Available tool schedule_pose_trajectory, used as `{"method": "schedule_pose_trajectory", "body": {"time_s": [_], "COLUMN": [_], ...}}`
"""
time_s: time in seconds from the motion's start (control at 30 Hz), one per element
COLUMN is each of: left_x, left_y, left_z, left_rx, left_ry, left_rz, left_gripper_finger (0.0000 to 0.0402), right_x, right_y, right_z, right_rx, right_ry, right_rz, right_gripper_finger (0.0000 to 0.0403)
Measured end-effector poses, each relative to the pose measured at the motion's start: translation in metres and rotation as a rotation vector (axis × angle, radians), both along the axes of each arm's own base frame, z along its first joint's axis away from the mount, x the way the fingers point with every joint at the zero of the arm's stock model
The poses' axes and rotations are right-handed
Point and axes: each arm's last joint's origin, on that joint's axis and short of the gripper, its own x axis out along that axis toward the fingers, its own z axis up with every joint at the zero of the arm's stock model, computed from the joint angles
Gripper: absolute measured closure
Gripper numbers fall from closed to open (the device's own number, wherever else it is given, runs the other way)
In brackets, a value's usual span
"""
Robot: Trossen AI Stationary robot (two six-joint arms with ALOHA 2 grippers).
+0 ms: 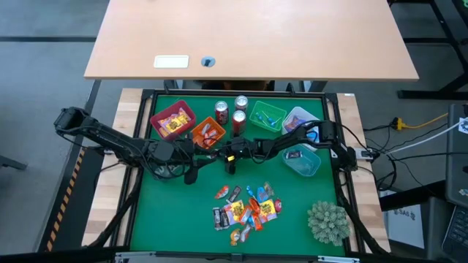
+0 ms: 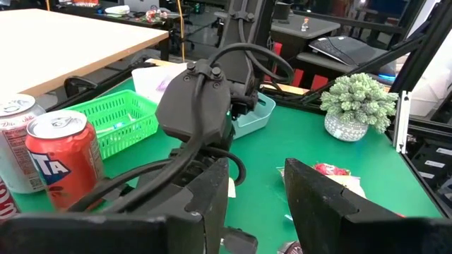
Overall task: Sort candy
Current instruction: Put the brown chocolate into the blue bin
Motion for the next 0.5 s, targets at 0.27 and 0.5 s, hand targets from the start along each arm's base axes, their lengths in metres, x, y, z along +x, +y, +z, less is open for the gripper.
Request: {"method": "schedule_pose_trajectory", "body": {"time_s": [0.27,0.5], "left_x": [0.0,0.0], "left_y": [0.0,0.0], "left_z": [0.0,0.0], "left_rx": [0.0,-0.006], "left_ry": [0.0,-0.001], "left_rz": [0.0,0.001], "left_gripper_finger": [0.0273,0.0273], "right_x": [0.0,-0.003], "right_y": [0.0,0.001], "right_z": [-0.001,0.011], "right_rx": [-0.002,0.011], "right_ry": [0.002,0.009], "right_rz": [0.0,0.018], "right_gripper_finger": [0.0393,0.0384]}}
